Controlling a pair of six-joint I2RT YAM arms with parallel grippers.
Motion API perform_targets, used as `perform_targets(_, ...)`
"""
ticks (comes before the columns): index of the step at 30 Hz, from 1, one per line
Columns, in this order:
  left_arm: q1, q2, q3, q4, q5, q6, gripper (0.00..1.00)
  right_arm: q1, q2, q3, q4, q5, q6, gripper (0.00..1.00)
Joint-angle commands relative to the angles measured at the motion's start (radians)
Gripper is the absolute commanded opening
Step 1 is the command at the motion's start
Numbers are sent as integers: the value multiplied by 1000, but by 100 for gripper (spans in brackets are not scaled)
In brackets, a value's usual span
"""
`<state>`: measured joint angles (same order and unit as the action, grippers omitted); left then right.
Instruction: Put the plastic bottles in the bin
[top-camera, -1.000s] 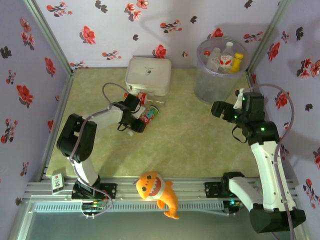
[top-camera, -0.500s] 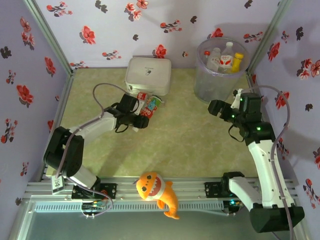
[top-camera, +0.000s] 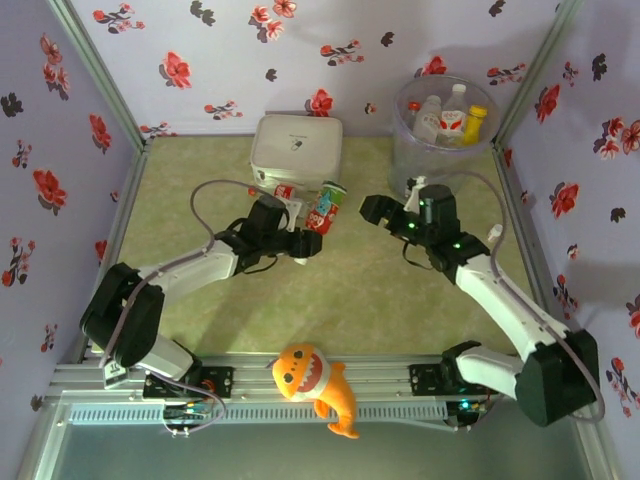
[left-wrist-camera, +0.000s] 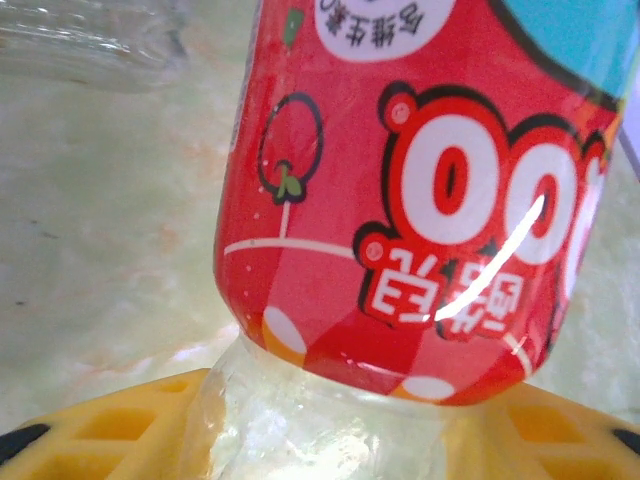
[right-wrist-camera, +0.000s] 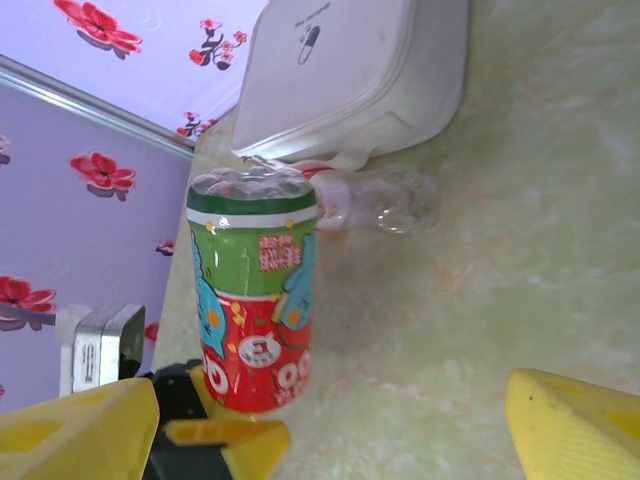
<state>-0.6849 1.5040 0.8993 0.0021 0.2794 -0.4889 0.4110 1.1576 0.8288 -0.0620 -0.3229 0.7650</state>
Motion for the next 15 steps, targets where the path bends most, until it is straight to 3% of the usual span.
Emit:
perform_targets(1,-22,-19,-11,54,31,-28,8,43,56,-5,176,-20,54,90)
perform_targets(9,-46,-12,11,50,71,-10,8,80,221,0,315,-54,95,86)
perform_targets(15,-56,-9,25,39,90,6,8,90,301,-1,385,-70,122,78)
